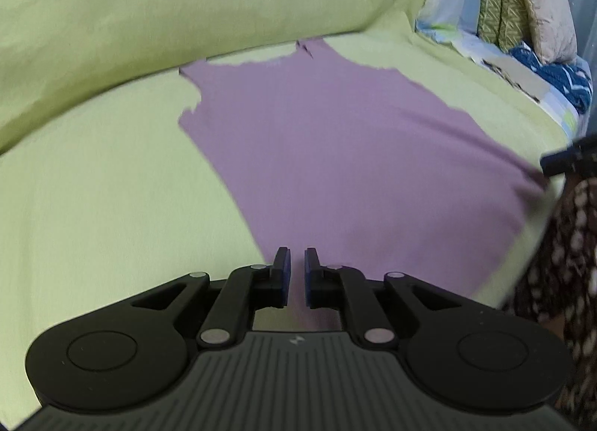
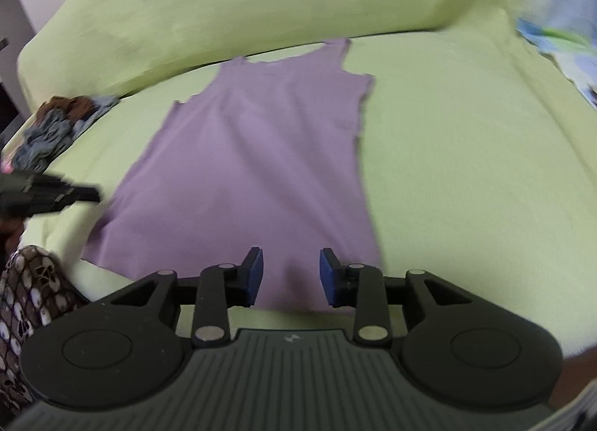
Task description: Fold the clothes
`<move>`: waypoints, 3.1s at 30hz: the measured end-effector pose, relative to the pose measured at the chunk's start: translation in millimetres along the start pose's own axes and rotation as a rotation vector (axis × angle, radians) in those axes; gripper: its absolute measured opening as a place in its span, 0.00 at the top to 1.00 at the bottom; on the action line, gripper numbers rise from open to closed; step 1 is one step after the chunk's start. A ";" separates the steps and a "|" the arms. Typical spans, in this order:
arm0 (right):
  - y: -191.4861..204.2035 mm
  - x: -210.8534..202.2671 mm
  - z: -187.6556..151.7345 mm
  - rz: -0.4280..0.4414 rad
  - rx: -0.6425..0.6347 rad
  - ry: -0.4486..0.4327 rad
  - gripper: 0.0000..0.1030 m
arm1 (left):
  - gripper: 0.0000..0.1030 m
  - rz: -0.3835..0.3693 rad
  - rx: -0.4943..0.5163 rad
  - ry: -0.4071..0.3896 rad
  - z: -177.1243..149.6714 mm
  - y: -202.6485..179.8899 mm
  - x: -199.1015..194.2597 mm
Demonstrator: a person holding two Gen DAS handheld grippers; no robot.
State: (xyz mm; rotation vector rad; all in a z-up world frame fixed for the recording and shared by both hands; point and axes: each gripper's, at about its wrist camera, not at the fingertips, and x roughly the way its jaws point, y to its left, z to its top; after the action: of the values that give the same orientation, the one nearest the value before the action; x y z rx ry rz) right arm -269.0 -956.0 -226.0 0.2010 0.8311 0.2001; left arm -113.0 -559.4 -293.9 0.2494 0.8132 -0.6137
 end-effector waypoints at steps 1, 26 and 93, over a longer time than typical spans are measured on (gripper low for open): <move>2.3 1.8 3.1 0.007 -0.006 -0.006 0.70 | 0.89 0.008 -0.003 -0.008 6.8 3.3 6.4; 17.3 147.7 115.5 -0.034 -0.117 -0.095 0.57 | 0.85 0.152 -0.055 -0.132 70.8 96.6 124.6; 110.2 328.7 229.5 -0.026 -0.554 -0.081 0.66 | 0.77 -0.007 -0.051 -0.188 62.6 60.3 112.7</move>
State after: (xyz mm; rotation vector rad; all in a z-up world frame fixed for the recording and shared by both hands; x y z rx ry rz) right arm 107.9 -789.1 -280.4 -0.3199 0.6697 0.3866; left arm 20.3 -585.0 -336.8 0.1400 0.6478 -0.6121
